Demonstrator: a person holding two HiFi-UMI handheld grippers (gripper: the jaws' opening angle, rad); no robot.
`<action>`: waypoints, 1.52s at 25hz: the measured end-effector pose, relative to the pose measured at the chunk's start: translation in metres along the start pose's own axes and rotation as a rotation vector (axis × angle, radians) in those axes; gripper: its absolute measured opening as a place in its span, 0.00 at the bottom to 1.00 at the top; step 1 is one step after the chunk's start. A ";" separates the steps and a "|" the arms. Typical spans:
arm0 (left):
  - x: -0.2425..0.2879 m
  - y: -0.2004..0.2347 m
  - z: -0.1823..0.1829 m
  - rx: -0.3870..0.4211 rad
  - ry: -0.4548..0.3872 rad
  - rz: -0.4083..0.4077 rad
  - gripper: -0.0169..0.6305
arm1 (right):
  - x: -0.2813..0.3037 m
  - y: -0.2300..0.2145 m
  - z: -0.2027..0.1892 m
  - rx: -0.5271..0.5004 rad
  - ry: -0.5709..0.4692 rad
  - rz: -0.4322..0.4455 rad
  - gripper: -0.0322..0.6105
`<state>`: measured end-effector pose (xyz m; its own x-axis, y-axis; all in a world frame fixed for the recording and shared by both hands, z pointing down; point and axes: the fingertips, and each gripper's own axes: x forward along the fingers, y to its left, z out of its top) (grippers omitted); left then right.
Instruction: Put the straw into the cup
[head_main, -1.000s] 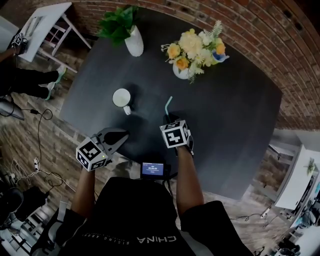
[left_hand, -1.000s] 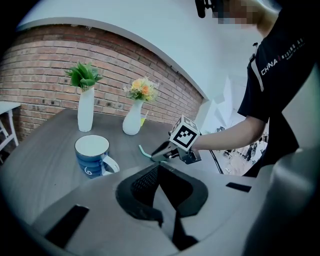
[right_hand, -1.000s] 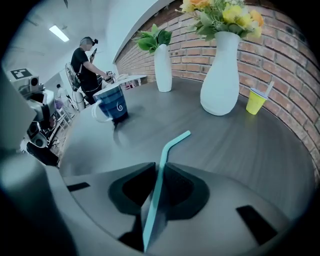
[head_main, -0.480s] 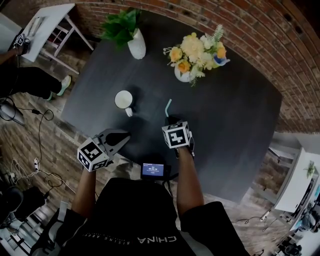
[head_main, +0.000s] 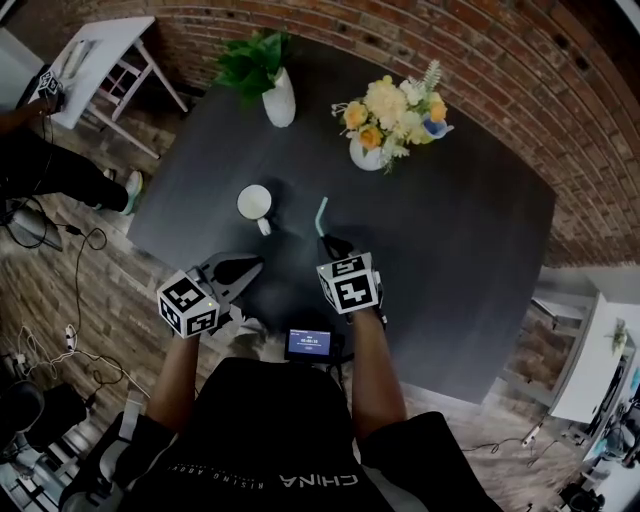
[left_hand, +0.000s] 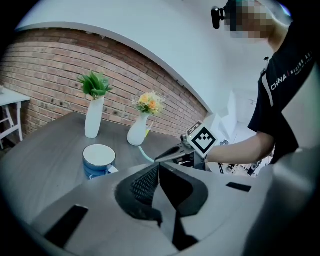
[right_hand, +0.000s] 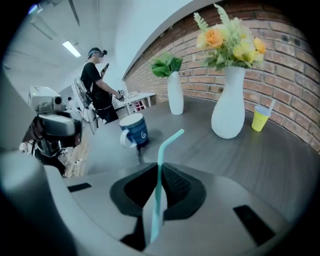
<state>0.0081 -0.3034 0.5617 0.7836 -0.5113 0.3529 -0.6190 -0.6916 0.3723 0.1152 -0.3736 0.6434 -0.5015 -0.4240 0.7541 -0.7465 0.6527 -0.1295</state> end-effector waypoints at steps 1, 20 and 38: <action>0.000 0.001 0.002 0.000 -0.005 0.001 0.03 | -0.003 0.007 0.007 -0.015 -0.018 0.010 0.11; -0.035 0.011 0.063 -0.245 -0.232 -0.071 0.21 | -0.055 0.137 0.102 -0.216 -0.322 0.155 0.11; -0.054 0.018 0.077 -0.304 -0.291 -0.063 0.08 | -0.064 0.167 0.120 -0.275 -0.385 0.198 0.11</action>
<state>-0.0411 -0.3274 0.4828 0.7760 -0.6256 0.0804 -0.5228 -0.5666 0.6369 -0.0297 -0.3130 0.4963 -0.7850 -0.4426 0.4335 -0.5044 0.8629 -0.0322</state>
